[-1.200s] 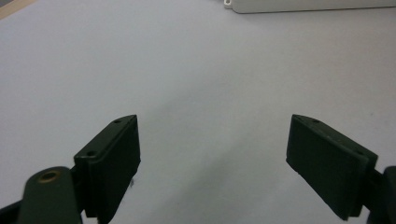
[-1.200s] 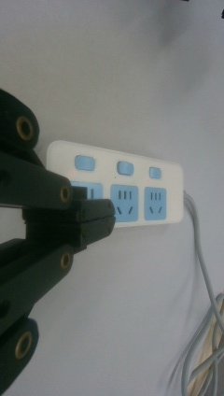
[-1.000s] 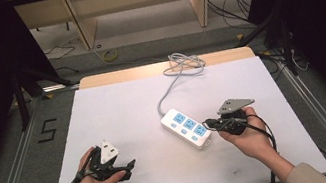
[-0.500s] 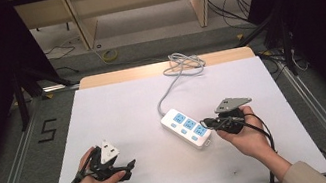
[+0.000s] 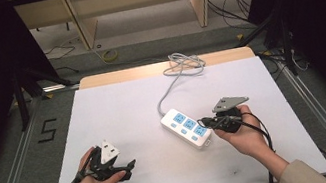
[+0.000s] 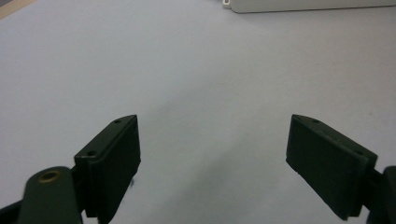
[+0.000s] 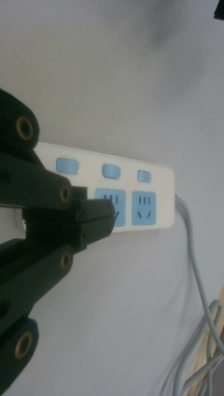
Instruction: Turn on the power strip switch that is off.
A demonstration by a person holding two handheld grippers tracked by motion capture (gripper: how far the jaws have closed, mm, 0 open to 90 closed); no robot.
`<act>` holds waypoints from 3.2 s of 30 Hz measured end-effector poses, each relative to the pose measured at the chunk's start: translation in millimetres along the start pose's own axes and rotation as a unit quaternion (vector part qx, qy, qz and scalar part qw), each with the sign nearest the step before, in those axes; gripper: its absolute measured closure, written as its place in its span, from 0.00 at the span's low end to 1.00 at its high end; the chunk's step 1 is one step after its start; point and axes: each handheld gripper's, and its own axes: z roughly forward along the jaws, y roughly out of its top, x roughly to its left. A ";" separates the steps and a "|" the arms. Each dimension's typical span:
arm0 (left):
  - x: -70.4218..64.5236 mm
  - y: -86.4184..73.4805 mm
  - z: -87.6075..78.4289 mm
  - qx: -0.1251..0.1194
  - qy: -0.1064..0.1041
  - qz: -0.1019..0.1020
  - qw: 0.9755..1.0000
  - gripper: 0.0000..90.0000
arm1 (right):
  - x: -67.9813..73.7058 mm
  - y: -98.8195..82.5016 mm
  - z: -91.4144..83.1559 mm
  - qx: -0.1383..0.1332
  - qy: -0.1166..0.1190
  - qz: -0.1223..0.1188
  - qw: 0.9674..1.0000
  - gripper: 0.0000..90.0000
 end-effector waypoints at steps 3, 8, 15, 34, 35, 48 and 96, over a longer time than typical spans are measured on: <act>0.1 -0.1 0.0 0.000 0.000 0.000 1.000 0.19 | 0.4 1.0 1.0 0.000 0.001 0.001 1.000 1.00; -0.1 0.0 0.0 0.000 0.000 0.000 1.000 0.19 | 1.0 2.4 3.1 0.002 0.002 -0.002 1.000 1.00; -0.1 -0.1 0.1 0.000 0.001 0.000 1.000 0.19 | 2.1 4.6 7.5 0.005 0.004 -0.004 1.000 1.00; 0.0 -0.1 0.2 0.000 -0.001 0.000 1.000 0.19 | 5.5 9.8 15.7 0.009 0.010 -0.008 1.000 1.00; -0.1 -0.2 0.3 0.000 -0.001 0.000 1.000 0.19 | 5.6 10.0 16.0 0.009 0.011 -0.008 1.000 1.00; -0.1 -0.3 0.5 -0.001 0.000 0.000 1.000 0.19 | 7.4 12.9 19.8 0.011 0.014 -0.011 1.000 1.00; -0.1 -0.1 0.1 0.001 -0.001 0.003 1.000 0.20 | 11.7 21.5 33.0 0.022 0.018 -0.018 0.999 1.00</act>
